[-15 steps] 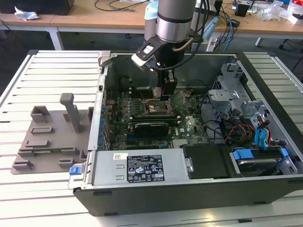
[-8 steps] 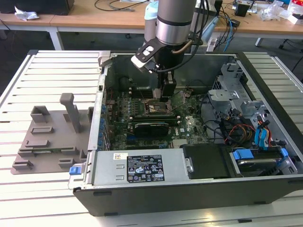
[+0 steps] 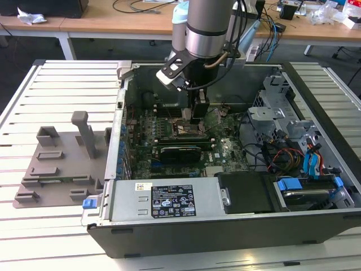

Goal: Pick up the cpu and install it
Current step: 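Place the cpu into insertion slot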

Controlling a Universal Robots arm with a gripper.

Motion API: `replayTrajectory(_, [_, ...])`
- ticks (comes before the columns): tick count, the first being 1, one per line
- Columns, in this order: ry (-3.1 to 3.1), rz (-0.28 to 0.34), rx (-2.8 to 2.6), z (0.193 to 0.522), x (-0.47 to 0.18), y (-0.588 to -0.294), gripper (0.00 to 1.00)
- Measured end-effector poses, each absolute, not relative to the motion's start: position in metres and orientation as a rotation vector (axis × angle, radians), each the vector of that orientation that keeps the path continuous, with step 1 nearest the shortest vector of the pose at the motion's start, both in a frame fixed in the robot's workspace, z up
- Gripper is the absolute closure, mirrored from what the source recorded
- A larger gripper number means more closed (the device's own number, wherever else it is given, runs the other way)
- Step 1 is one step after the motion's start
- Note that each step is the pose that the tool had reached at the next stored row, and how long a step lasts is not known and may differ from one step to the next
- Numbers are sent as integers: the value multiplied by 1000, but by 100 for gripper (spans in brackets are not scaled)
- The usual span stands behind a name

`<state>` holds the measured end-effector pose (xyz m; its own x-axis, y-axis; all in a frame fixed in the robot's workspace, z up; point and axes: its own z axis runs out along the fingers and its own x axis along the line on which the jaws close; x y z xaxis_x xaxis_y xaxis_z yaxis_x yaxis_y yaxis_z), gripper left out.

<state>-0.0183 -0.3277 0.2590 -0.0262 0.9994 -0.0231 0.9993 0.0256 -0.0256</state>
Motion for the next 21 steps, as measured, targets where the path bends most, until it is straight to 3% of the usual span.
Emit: replayTrajectory(21, [-2249, 54, -2191, 212, -22, -312, 45])
